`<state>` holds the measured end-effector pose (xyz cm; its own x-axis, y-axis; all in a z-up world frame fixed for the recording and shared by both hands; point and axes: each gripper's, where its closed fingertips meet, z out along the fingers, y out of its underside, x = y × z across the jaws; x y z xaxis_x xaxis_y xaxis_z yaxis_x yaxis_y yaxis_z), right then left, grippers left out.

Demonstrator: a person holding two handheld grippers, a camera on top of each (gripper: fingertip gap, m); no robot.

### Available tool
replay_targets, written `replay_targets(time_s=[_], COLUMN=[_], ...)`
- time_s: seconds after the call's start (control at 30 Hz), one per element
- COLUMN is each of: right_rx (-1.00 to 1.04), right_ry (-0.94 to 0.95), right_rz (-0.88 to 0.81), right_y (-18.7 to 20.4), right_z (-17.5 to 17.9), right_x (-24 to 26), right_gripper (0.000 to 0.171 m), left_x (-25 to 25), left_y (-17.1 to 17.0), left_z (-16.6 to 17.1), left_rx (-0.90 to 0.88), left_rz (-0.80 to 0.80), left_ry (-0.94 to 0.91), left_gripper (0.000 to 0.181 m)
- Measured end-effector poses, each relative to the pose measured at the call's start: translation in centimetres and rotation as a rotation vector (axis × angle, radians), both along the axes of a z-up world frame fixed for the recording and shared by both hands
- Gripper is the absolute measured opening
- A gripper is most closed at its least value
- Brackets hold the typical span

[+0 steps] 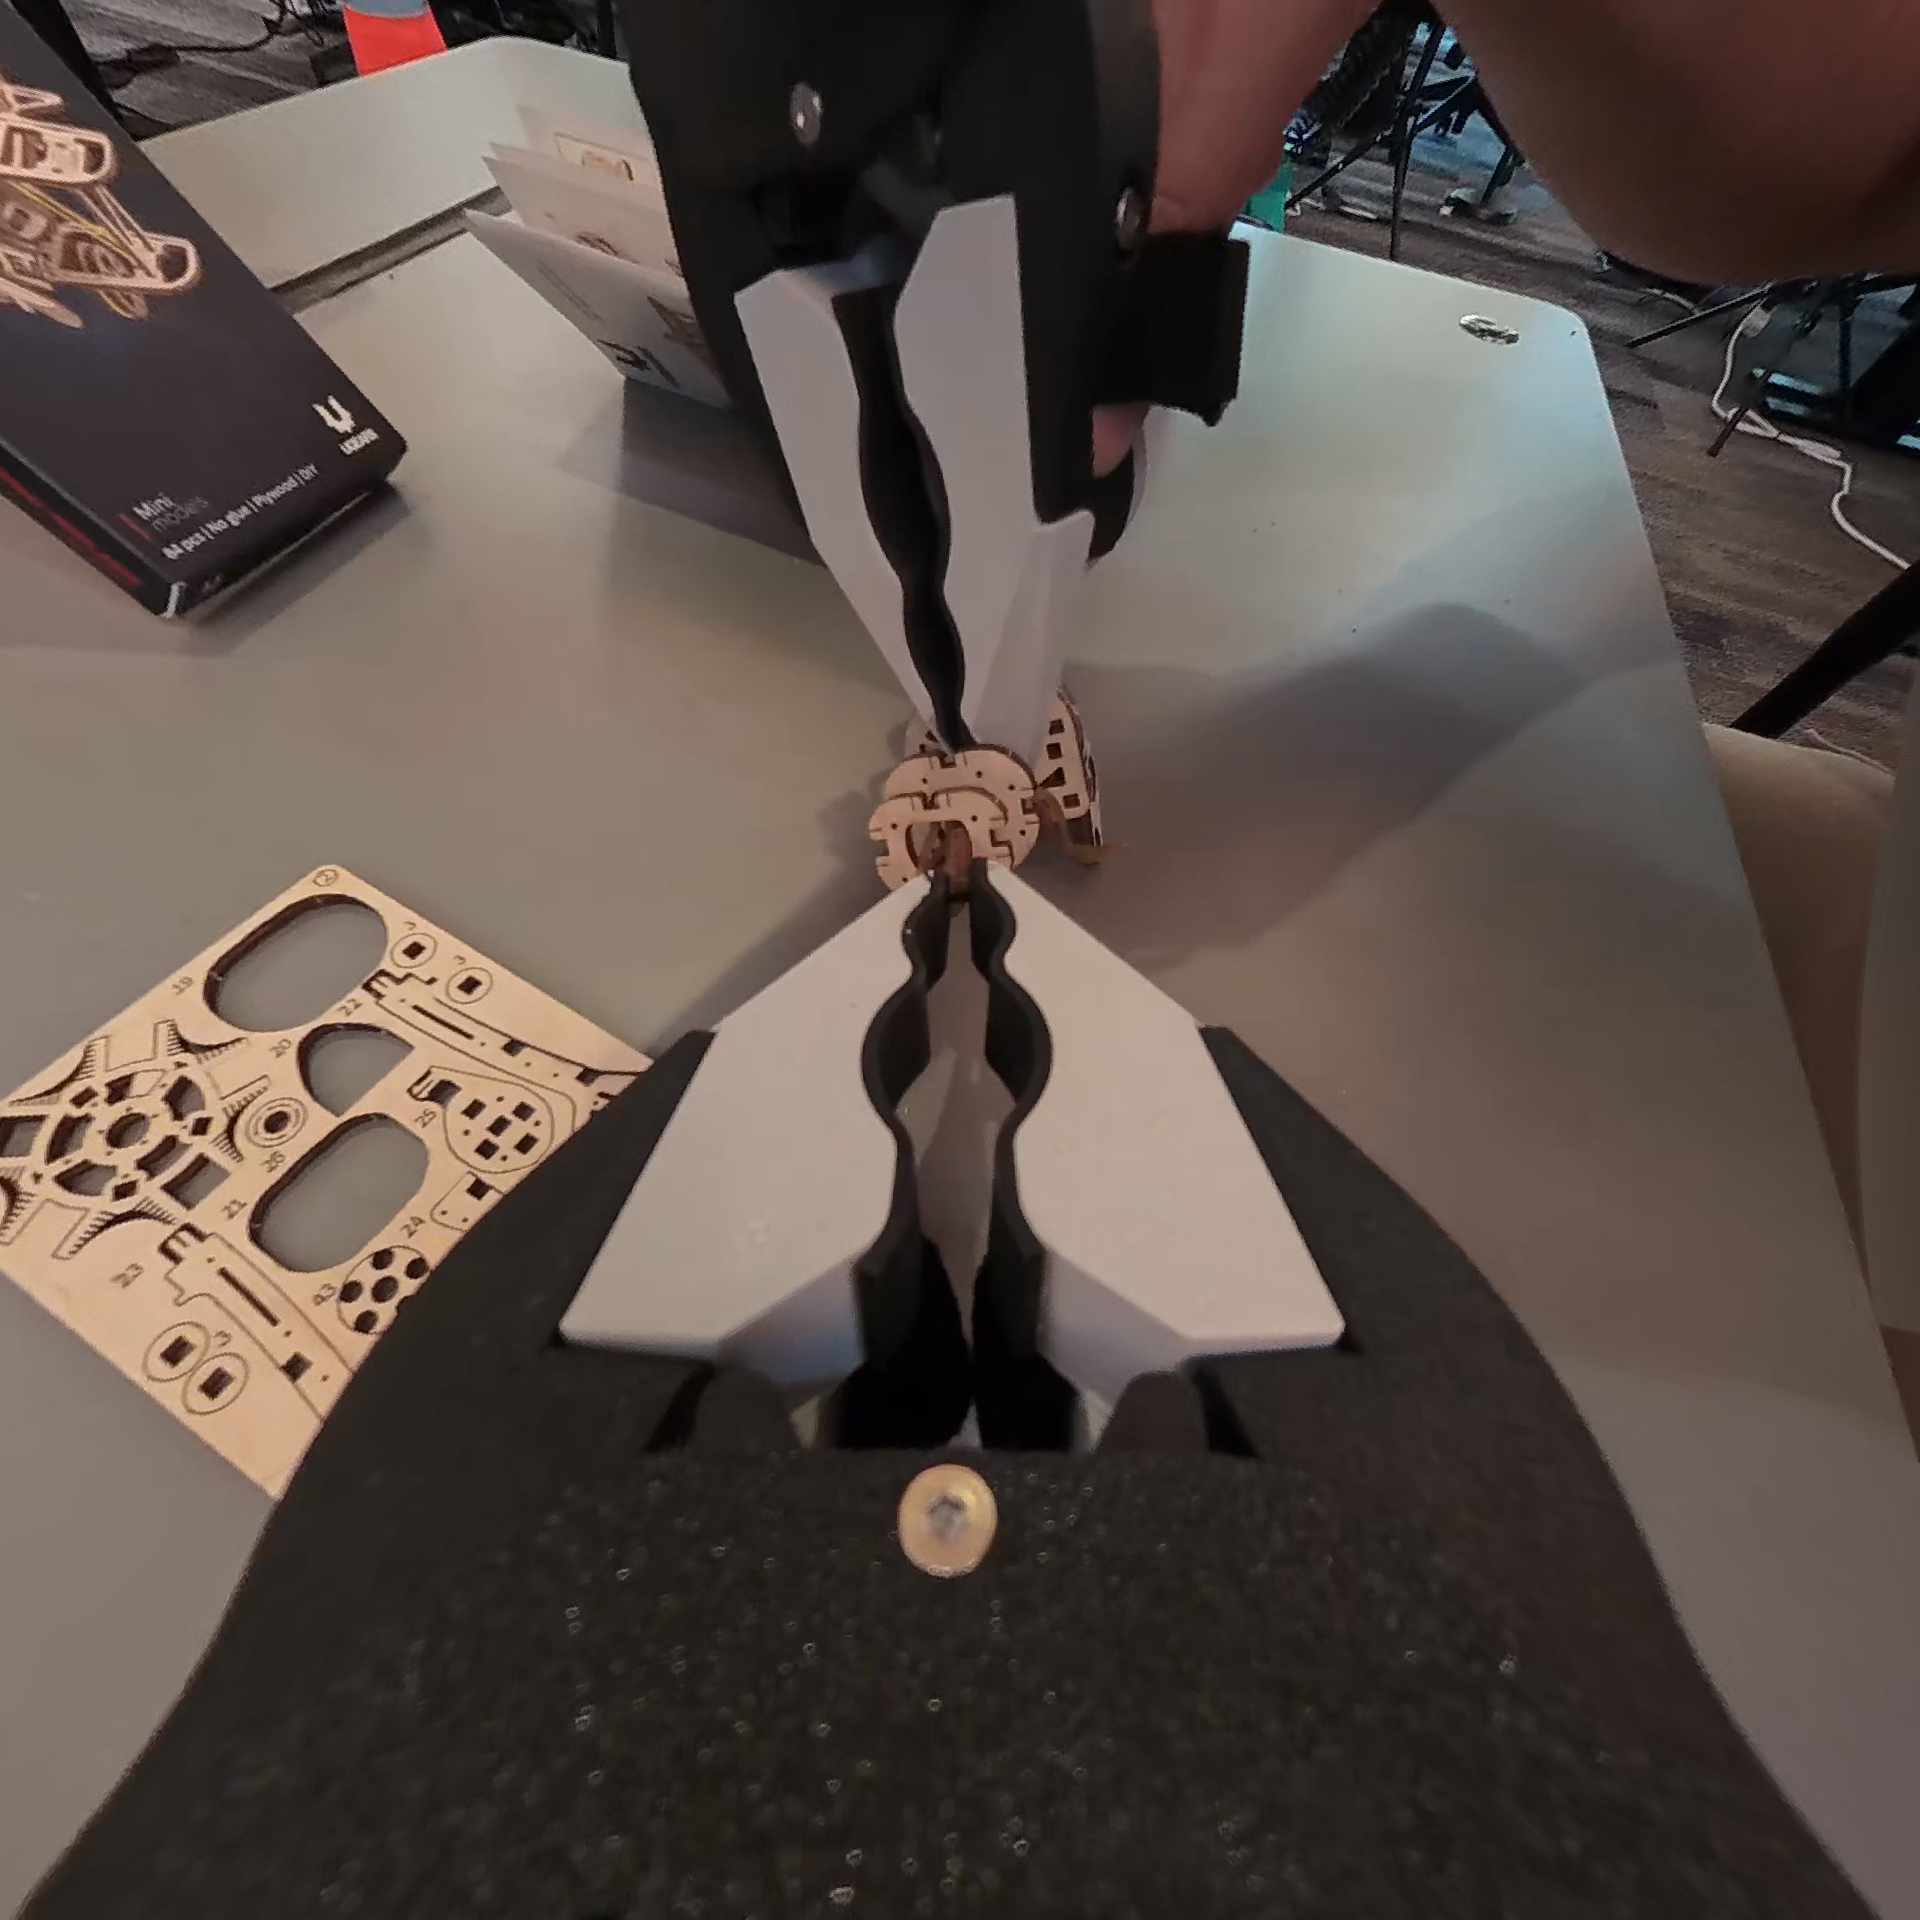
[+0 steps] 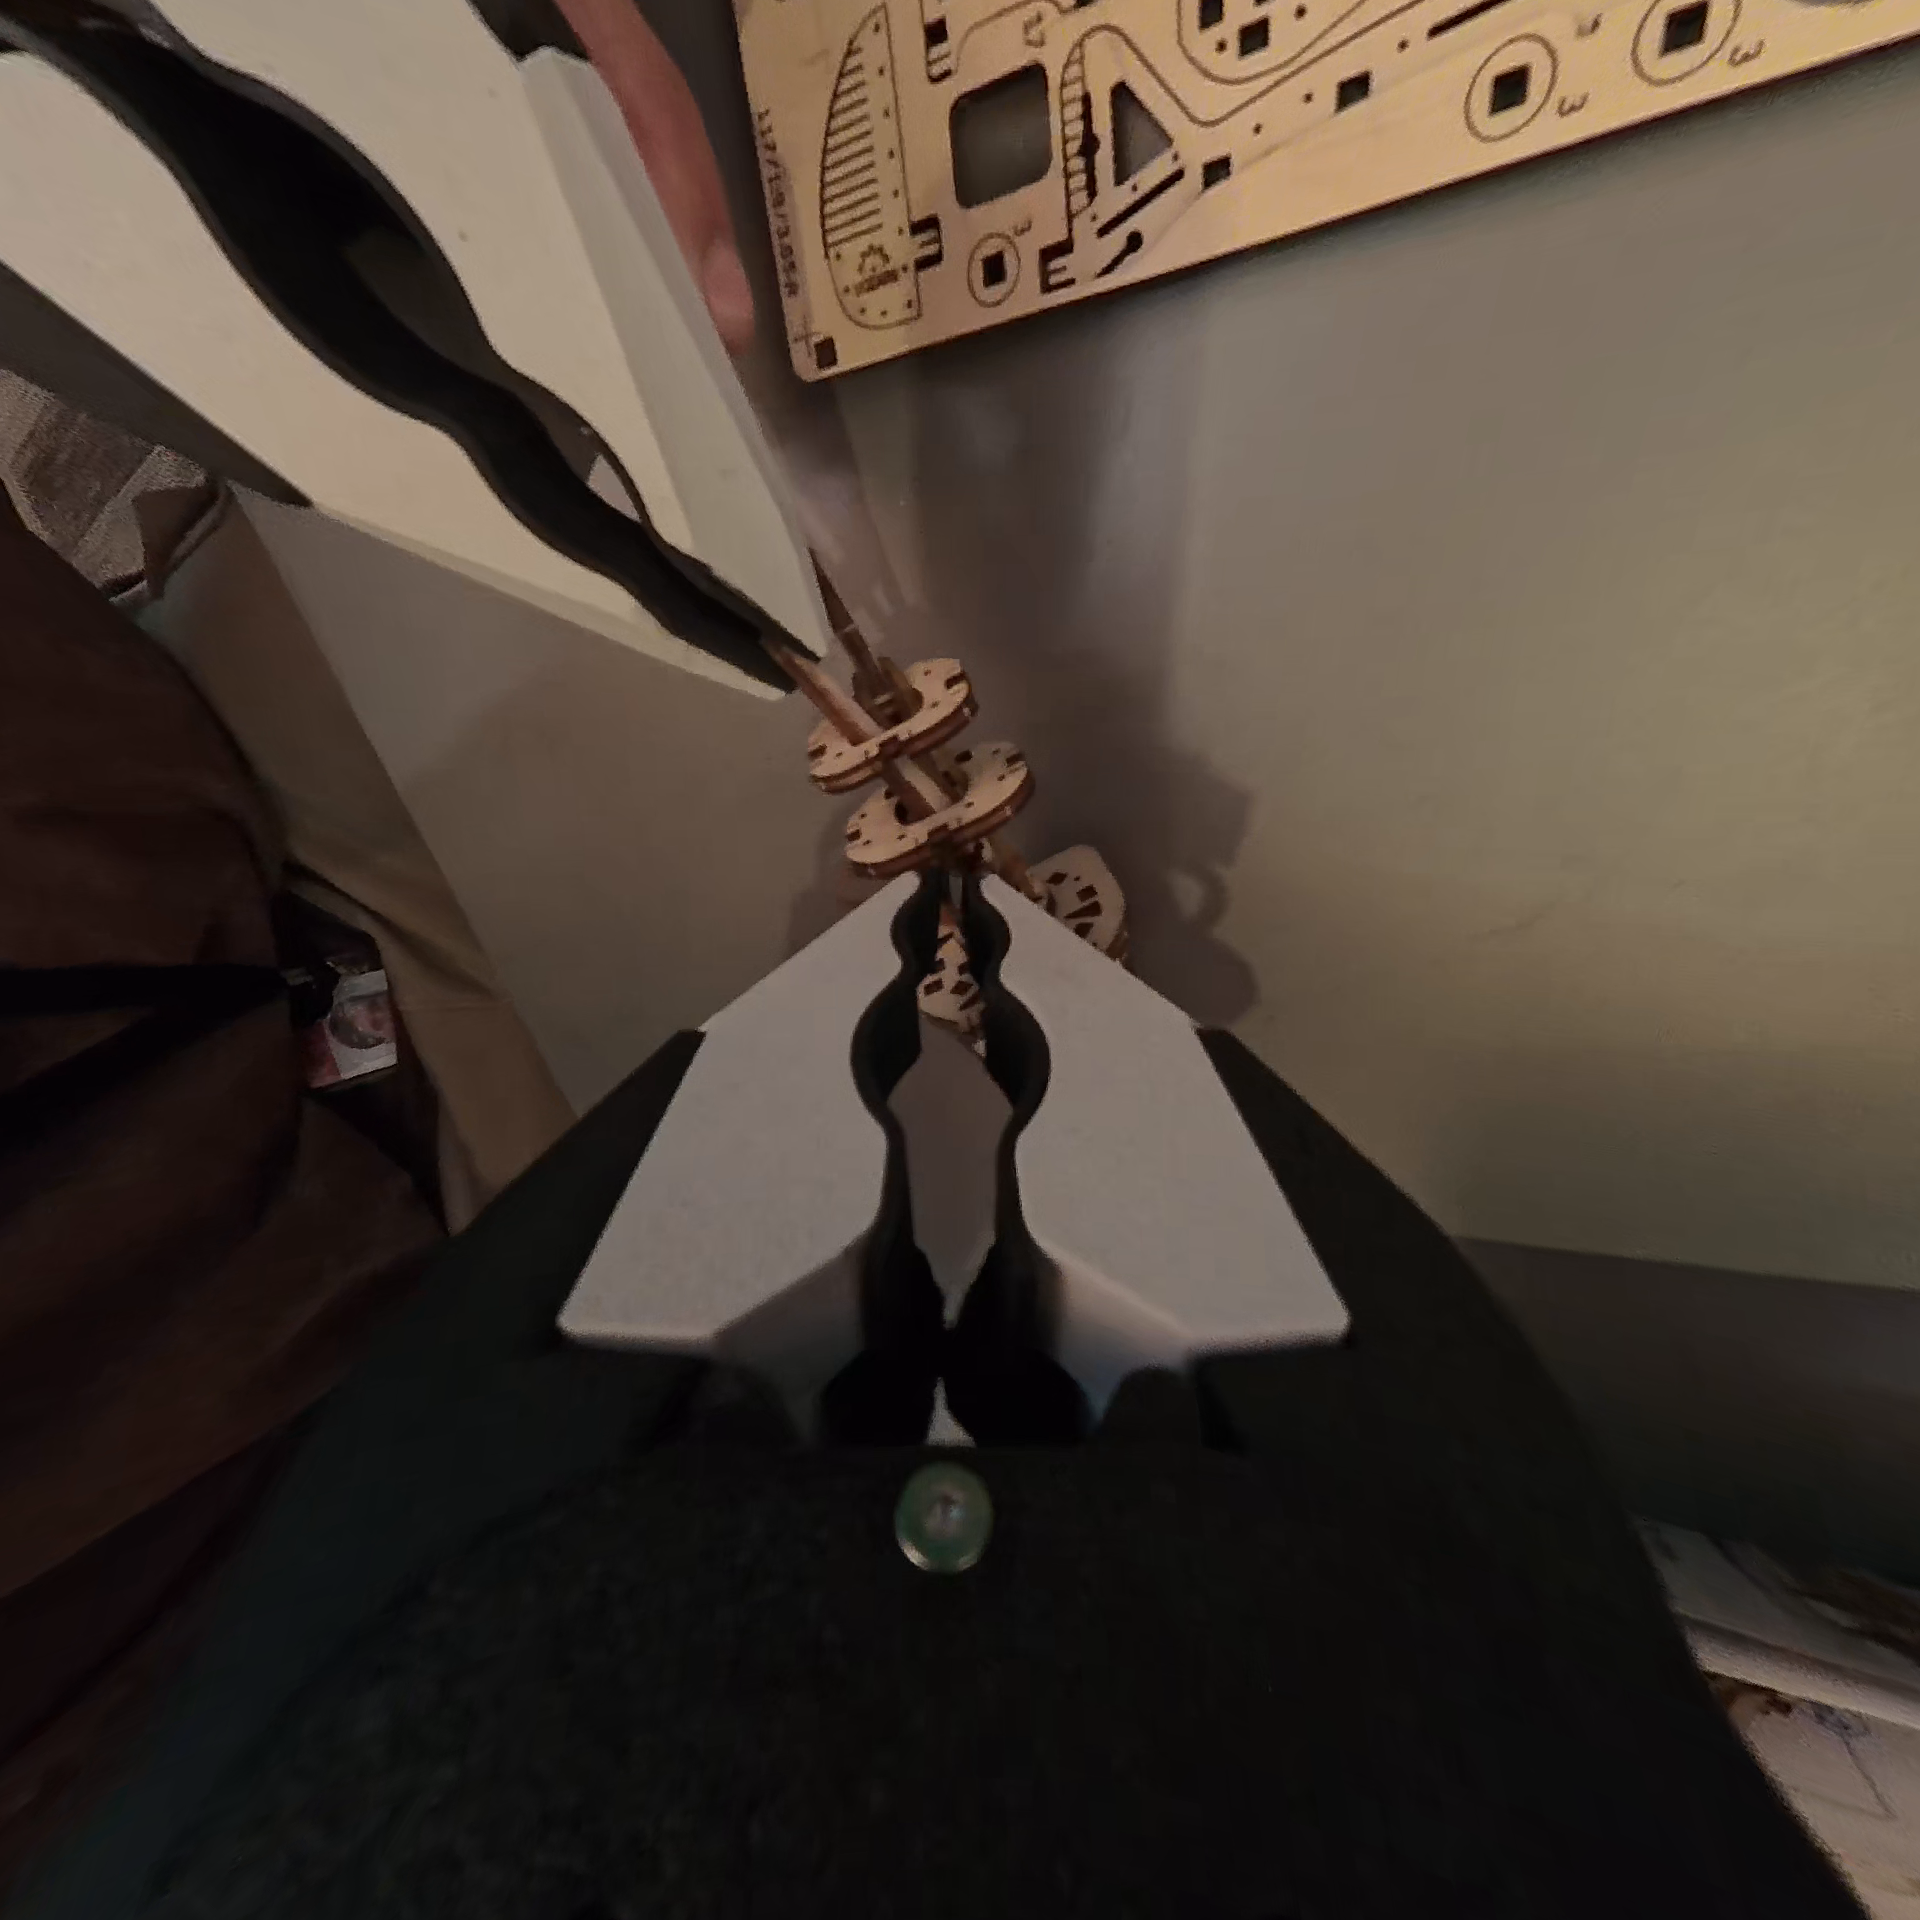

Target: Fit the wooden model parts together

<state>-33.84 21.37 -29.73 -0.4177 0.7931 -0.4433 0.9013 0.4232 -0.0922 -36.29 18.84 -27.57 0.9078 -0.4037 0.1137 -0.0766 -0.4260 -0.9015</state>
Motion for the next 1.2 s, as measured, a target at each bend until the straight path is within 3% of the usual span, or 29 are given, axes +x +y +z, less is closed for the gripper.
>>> replay_targets(time_s=[0.33,0.73,1.03,1.2], right_rx=[-0.010,0.112,0.236,0.225], right_ry=[0.089,0.361,0.696,0.745], right_rz=[0.078,0.130,0.058,0.004], right_y=[-0.2,0.2,0.5,-0.2], right_z=[0.5,1.5,1.0,1.1], right_x=[0.3,0.0,-1.2,-0.9], right_gripper=[0.017,0.031,0.031,0.033], left_x=[-0.1,-0.7,-0.9,-1.1], left_y=[0.1,0.3,0.4,0.4], left_z=[0.0,0.3,0.3,0.4], left_rx=[0.008,0.017,0.013,0.011], left_rz=[0.011,0.050,0.060,0.065], left_ry=[0.017,-0.003,-0.009,-0.032], left_gripper=[0.000,0.000,0.001,0.000])
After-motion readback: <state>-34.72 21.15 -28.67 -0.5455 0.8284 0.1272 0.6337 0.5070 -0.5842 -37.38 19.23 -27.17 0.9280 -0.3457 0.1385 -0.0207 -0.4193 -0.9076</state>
